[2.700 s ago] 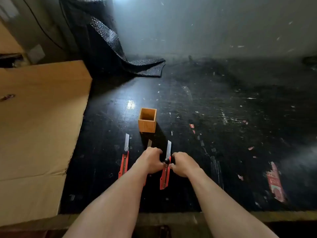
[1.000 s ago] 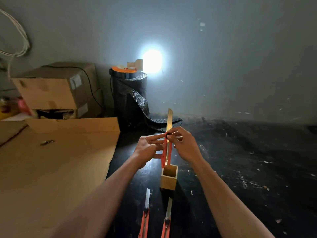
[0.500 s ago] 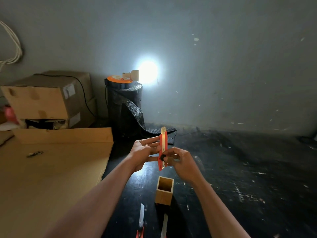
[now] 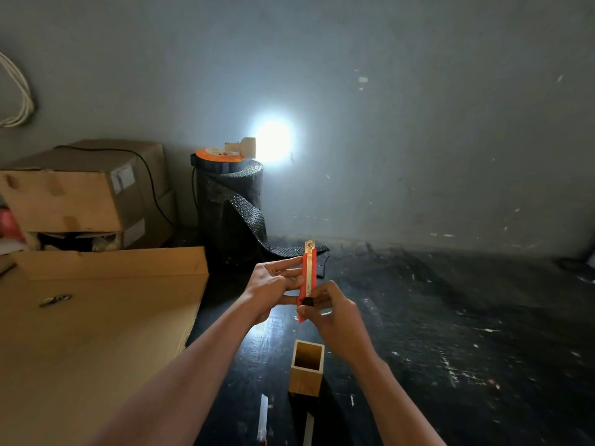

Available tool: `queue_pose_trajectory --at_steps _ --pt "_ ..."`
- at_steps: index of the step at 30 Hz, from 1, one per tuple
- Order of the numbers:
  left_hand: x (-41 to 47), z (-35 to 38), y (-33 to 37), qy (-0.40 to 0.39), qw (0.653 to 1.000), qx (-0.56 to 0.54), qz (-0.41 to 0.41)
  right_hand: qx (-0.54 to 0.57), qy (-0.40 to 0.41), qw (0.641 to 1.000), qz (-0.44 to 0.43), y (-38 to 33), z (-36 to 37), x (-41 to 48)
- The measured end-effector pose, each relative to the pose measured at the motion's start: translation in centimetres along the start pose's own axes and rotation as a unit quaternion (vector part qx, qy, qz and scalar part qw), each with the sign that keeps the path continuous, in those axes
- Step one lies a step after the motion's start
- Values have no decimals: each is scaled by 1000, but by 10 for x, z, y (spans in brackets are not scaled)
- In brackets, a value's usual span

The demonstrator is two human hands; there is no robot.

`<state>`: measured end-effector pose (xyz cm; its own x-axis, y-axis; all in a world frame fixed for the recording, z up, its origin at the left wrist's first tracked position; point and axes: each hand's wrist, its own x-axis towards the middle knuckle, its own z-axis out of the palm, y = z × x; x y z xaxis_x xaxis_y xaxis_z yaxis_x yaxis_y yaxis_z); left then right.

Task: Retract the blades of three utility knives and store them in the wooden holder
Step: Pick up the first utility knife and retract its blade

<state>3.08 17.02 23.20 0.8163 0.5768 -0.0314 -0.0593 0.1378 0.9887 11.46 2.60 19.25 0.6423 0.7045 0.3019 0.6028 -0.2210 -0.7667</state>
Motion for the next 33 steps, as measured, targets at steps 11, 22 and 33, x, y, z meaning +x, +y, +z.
queue_pose_trajectory --at_steps 11,22,33 --pt "5 0 -2 16 1000 16 10 -22 -11 999 -26 5 0 3" --pt "9 2 -1 13 1000 14 10 -32 -32 998 -39 5 -5 4" --pt "9 5 -7 22 999 22 10 -11 -22 1000 -4 10 -1 6"
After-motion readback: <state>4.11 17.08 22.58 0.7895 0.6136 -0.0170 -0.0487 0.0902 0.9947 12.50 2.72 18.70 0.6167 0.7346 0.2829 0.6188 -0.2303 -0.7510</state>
